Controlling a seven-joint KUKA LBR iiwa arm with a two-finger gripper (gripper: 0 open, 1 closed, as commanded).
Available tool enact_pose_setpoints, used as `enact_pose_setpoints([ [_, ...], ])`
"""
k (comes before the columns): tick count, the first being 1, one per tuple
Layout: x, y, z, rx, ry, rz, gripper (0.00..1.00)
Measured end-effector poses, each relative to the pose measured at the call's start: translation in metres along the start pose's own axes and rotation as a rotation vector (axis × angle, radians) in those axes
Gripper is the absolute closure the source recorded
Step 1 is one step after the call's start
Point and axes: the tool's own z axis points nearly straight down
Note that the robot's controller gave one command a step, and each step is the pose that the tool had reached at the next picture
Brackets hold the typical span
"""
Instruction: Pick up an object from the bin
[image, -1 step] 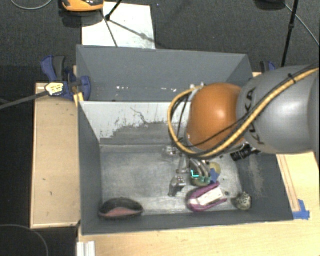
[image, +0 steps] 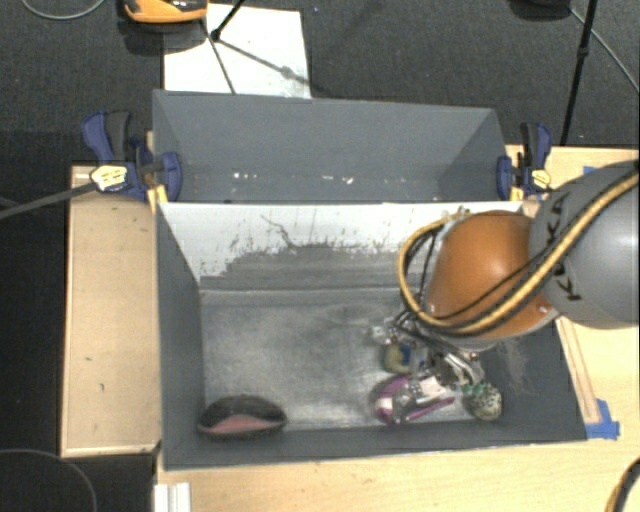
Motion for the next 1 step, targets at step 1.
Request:
enact_pose_setpoints([
  [1, 0.0045, -0.0426, 0.0399, -0.005, -0.009, -0.038, 0.00],
])
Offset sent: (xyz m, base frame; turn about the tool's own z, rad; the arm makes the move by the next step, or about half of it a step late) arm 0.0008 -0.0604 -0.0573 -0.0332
